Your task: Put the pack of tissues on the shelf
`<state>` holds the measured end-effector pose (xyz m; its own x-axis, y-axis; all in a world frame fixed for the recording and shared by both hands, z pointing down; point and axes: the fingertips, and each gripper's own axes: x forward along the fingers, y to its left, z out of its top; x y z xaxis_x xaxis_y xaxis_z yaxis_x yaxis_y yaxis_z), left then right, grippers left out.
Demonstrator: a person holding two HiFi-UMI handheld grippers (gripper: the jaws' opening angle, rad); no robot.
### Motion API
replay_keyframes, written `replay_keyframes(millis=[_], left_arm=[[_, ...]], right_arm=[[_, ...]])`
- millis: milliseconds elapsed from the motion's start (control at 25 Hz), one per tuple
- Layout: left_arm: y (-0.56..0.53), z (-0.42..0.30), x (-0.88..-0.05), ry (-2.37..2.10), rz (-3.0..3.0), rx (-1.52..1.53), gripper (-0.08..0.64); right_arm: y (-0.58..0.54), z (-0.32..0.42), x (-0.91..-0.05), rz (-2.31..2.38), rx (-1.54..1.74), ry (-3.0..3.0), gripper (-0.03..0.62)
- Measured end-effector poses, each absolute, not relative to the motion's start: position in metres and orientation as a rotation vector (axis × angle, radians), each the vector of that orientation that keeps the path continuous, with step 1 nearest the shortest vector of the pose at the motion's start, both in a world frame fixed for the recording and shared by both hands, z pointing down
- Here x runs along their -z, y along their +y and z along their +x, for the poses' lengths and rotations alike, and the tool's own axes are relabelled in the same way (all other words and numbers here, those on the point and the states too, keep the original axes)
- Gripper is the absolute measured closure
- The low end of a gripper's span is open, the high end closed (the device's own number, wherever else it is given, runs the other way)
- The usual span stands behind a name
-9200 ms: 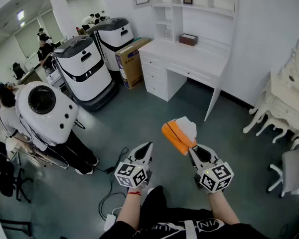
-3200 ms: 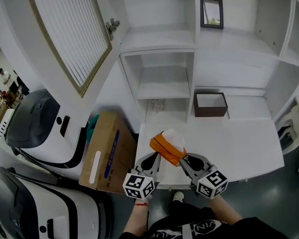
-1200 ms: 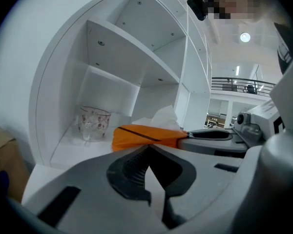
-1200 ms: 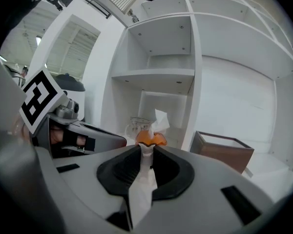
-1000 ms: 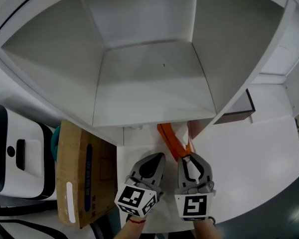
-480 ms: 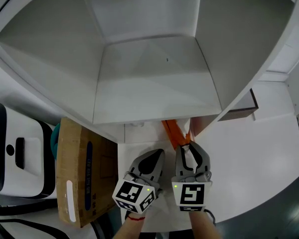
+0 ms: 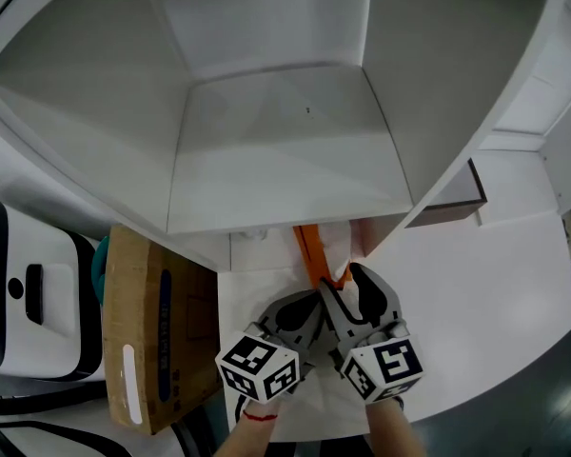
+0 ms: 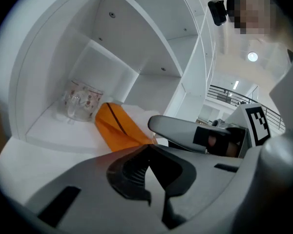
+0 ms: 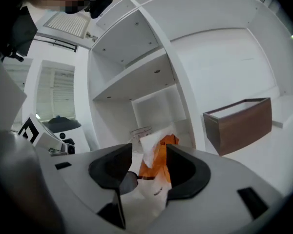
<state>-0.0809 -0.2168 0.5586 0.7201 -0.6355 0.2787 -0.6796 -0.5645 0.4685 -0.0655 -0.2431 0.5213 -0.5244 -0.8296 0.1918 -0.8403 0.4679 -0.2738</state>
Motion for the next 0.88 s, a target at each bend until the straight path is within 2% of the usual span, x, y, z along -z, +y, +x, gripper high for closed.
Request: replay_keyframes(millis=[360,520,640,880], left_arm=[[-0.200,-0.050,-0.563,-0.812,2.372,-0.227,0.557],[-0.205,-0.052,-0.569,-0.867,2.371,-0.290,0.557],[-0.212,-0.060,-0.568,-0.911,2.355,-0.267,0.557],[-0.224,-0.069,-0.569,-0.968,2.336,-0.247,0.557]], right_arm=[[-0.236,-0.057,-0.517,1.476,-0.498,-2.681,0.391],[-0.239,-0.056,-0.526,1.456,-0.516,-2.656,0.394],[-0.240,-0.054,-0.529,1.471,-0.511,-2.630,0.469],[-0.241,-0.056,-0.534,1.457,-0.492,-2.617,0.481]])
